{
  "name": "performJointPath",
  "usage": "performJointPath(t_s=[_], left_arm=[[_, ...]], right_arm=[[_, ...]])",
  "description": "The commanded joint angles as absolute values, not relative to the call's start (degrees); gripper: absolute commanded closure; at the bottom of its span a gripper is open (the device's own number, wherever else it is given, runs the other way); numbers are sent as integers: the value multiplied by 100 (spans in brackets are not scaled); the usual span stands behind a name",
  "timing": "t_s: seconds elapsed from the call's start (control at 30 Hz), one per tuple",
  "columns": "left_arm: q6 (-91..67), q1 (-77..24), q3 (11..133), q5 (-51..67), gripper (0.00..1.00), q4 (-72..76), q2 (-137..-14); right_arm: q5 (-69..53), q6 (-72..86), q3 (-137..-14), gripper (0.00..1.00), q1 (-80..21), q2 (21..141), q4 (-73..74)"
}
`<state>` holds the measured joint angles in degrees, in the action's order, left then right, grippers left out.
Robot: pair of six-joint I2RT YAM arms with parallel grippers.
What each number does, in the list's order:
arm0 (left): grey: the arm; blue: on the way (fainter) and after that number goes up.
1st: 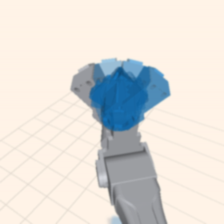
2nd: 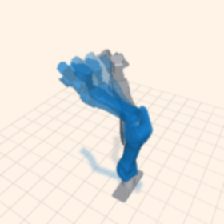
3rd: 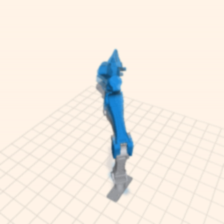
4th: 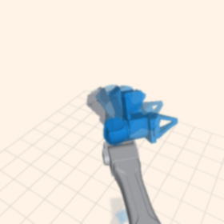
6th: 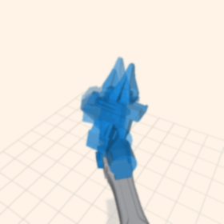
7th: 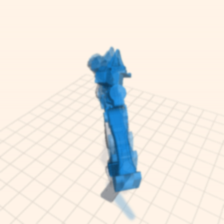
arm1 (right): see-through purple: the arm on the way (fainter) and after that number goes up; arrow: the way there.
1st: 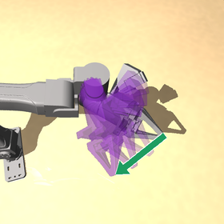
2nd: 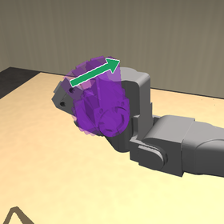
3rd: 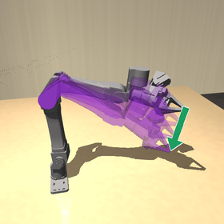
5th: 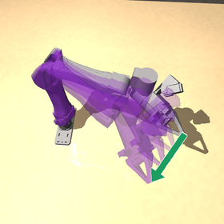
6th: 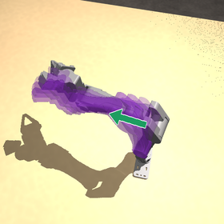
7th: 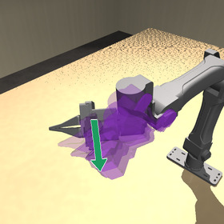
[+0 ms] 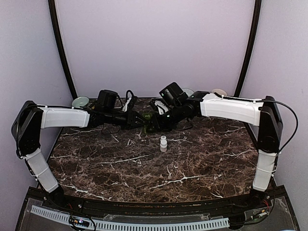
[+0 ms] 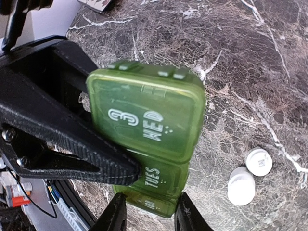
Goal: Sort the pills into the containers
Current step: Open the lid of the pill container.
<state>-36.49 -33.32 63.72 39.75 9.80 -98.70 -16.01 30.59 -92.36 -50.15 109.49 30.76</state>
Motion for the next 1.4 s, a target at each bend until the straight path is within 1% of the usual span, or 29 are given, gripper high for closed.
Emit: performJointPath(t_s=[0.0, 0.2, 0.27, 0.47, 0.53, 0.7, 0.77, 0.83, 1.03, 1.13, 1.27, 1.37], left_arm=[[-3886, -3490, 6493, 4105, 100, 1602, -9756], [-3880, -3489, 6717, 3876, 100, 1291, -9782], [-3901, -3673, 6755, 3823, 100, 1222, -9804], [-3966, -3742, 6774, 3540, 100, 1045, -9800], [-3977, -3752, 6795, 3476, 100, 1004, -9811], [-4011, -3770, 6867, 3381, 100, 950, -9852], [-4041, -3796, 6894, 3354, 100, 940, -9877], [-4039, -3813, 6911, 3329, 100, 912, -9895], [-4055, -3833, 6943, 3139, 100, 790, -9905], [-4069, -3870, 7009, 2999, 100, 710, -9922], [-4064, -3919, 7115, 2723, 100, 475, -9963], [-4053, -3995, 7251, 2450, 100, 259, -10020]], right_arm=[[-1929, 3052, -9259, 72, -5197, 10857, 2440], [-1825, 3008, -9543, 74, -5272, 11013, 2636], [-1817, 2998, -9622, 73, -5276, 11068, 2702], [-1836, 3004, -9699, 61, -5282, 11118, 2747], [-1844, 2989, -9712, 54, -5286, 11131, 2765], [-1834, 2978, -9735, 54, -5276, 11147, 2770], [-1821, 2972, -9759, 56, -5273, 11169, 2795], [-1785, 2962, -9772, 60, -5273, 11184, 2827], [-1672, 2950, -9807, 85, -5281, 11210, 2890], [-1614, 2944, -9851, 94, -5280, 11243, 2924], [-1467, 2926, -9932, 100, -5290, 11269, 3017], [-1285, 2914, -10028, 100, -5325, 11349, 3143]])
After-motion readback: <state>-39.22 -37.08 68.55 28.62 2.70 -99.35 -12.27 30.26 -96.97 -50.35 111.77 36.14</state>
